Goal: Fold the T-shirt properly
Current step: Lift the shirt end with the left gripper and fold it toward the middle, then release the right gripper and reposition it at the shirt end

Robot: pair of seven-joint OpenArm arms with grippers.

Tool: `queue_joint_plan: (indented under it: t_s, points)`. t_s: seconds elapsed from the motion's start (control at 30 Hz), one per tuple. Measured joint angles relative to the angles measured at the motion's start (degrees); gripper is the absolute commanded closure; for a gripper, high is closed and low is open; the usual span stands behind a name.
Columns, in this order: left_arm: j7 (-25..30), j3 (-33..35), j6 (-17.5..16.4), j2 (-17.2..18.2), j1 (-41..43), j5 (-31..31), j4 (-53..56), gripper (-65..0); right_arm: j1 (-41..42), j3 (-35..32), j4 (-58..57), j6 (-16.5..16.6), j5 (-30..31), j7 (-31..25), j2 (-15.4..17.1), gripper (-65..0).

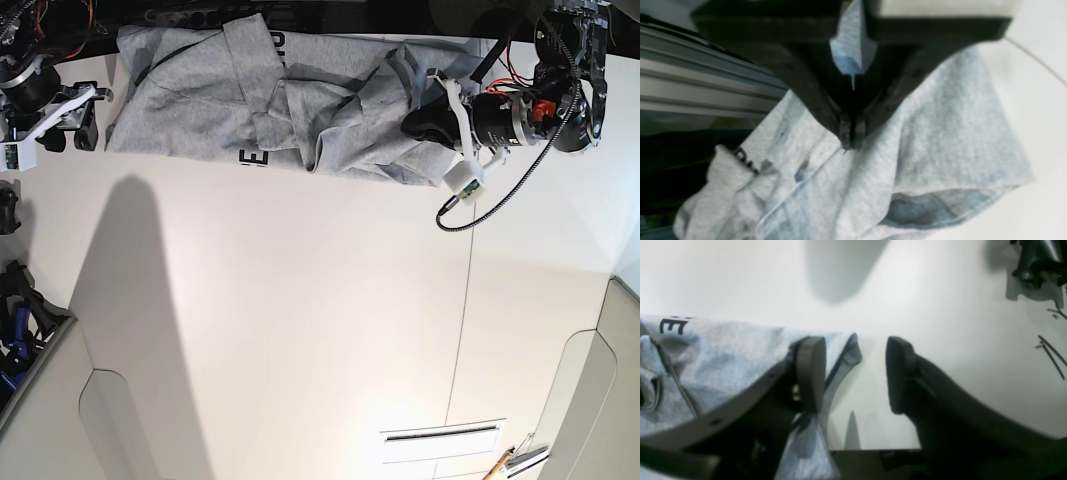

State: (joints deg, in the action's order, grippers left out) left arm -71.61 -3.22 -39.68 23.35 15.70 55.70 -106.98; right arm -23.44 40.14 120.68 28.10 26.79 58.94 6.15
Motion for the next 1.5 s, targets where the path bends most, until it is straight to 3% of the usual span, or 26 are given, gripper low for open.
queue_joint_plan:
  t_s: [0.1, 0.2, 0.5, 0.73, 0.83, 0.93, 1.07, 1.17, 1.5]
  points:
    - [0.13, 0.0, 0.0, 0.0, 0.2, 1.36, 0.0, 0.0, 0.0, 0.0, 0.0, 0.02, 0.0, 0.0, 0.0, -29.3]
    - [0.2, 0.24, -0.02, -0.22, 1.64, 7.91, -0.02, 0.0, 0.0, 0.0, 0.0, 0.0, 0.0, 0.0, 0.0, -29.3]
    - [0.33, 8.87, 0.0, -1.14, 3.45, 8.35, -0.02, 0.0, 0.0, 0.0, 0.0, 0.0, 0.0, 0.0, 0.0, -29.3]
    - [-2.56, 11.82, 0.0, -1.11, 2.71, 16.9, -0.63, 0.0, 0.0, 0.0, 0.0, 0.02, 0.0, 0.0, 0.0, -29.3]
    - [-4.04, 11.19, 0.0, -1.14, 2.56, 20.72, -2.91, 0.0, 0.0, 0.0, 0.0, 0.0, 0.0, -0.02, 0.0, -29.3]
    - [-4.42, 9.03, 0.0, -1.16, 2.56, 20.22, -5.66, 0.0, 0.0, 0.0, 0.0, 0.0, -1.6, -0.2, 0.0, -29.4]
    - [-4.48, 4.2, -0.02, -1.14, 2.54, 18.71, -7.04, 0.0, -0.02, 0.0, 0.0, 0.02, -4.35, 0.35, 0.0, -39.9]
    - [-4.48, 1.18, 0.0, -1.16, 2.54, 18.71, -7.04, 0.0, -0.02, 0.0, -0.09, 0.0, -4.31, 0.31, 0.0, -40.3]
    - [-4.42, -2.62, 0.0, -0.98, 2.56, 18.69, -7.04, 0.0, -0.04, 0.0, -14.01, 0.09, 5.22, 2.23, 0.0, -40.3]
